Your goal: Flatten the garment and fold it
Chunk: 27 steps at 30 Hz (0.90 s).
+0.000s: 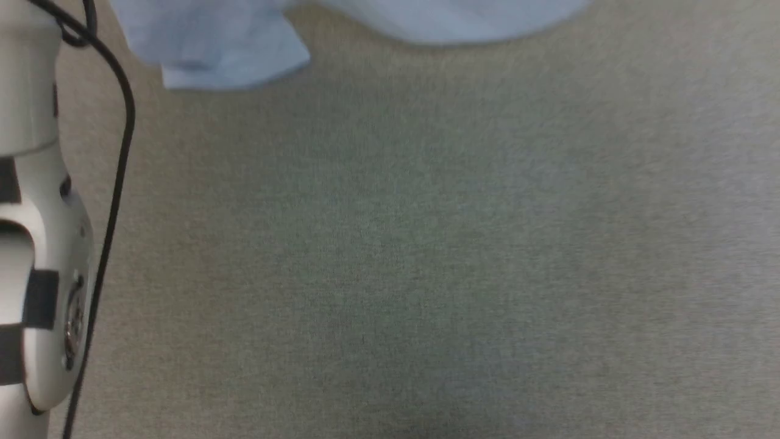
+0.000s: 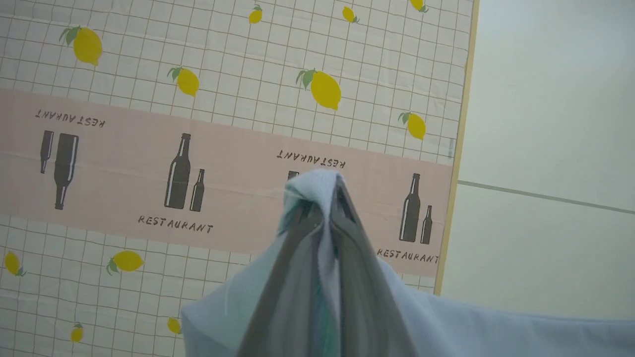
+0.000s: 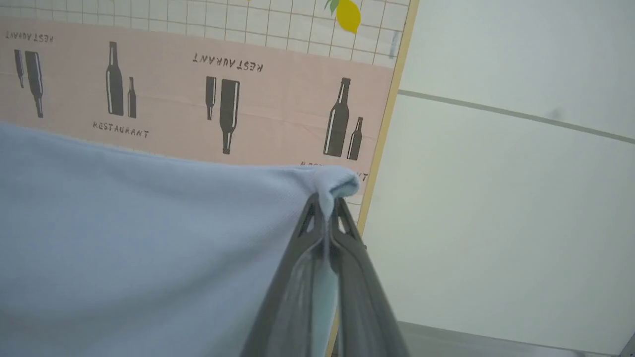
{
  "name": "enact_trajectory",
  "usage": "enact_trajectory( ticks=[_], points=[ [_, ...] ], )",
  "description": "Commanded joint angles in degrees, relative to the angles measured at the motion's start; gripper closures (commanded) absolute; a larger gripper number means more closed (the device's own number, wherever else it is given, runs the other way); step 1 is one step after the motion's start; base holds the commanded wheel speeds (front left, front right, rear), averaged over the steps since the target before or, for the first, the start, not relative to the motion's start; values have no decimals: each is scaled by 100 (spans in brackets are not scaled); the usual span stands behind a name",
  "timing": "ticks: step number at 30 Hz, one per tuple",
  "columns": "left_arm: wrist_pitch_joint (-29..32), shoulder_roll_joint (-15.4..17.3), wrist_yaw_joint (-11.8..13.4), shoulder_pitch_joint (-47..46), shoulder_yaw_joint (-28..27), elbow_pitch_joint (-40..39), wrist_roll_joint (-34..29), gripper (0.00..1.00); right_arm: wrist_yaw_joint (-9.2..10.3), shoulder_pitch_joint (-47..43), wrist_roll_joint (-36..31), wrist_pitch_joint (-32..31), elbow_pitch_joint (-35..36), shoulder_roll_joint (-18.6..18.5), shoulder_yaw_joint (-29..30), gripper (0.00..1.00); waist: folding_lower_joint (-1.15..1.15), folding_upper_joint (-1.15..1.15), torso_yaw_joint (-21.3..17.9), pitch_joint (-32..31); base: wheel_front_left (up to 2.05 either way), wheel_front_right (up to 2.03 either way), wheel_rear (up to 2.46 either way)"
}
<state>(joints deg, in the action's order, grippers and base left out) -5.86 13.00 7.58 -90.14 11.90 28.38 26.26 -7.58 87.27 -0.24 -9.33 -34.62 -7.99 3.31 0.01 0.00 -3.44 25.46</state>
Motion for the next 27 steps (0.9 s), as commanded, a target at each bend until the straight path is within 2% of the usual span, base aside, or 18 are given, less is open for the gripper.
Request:
enact_trajectory(
  ticks=[1, 4, 8, 14, 18, 20, 24, 27],
  points=[
    [-193, -37, -70, -194, -20, 91, -26, 100, 9, 112, -115, 158, -97, -46, -9, 100, -1, 0, 143, 724, 0, 0, 0],
    [-610, -102, -218, -365, -50, 301, -3, 100, 9, 212, -396, 565, -264, -286, -65, 100, -1, 0, 224, 879, 0, 0, 0],
    [-853, -133, -456, -358, -32, 431, -71, 100, 9, 215, -700, 1077, -443, -553, -98, 100, -1, 0, 323, 1106, 0, 0, 0],
    [-909, -227, -897, 244, -158, 518, 59, 100, 9, -219, -700, 1560, -905, -631, -609, 100, -1, 0, 395, 1196, 0, 0, 0],
    [-912, -240, -1268, 911, -243, 325, 325, 100, 9, -613, -166, 1824, -1029, -737, -1194, 100, -1, 0, 457, 1087, 0, 0, 0],
    [-899, -184, -1375, 1299, -218, 167, 497, 100, 9, -870, 260, 1905, -932, -855, -1479, 100, -1, 0, 485, 1002, 0, 0, 0],
    [-689, -12, -1462, 2163, -212, -384, 932, 100, 9, -1561, 1271, 1816, -395, -1168, -1782, 100, -1, 0, 542, 784, 0, 0, 0],
    [-386, 188, -1481, 3014, -183, -1105, 1226, 100, 9, -2280, 2011, 1510, 323, -1577, -1842, 100, -1, 0, 570, 602, 0, 0, 0]
  ],
)
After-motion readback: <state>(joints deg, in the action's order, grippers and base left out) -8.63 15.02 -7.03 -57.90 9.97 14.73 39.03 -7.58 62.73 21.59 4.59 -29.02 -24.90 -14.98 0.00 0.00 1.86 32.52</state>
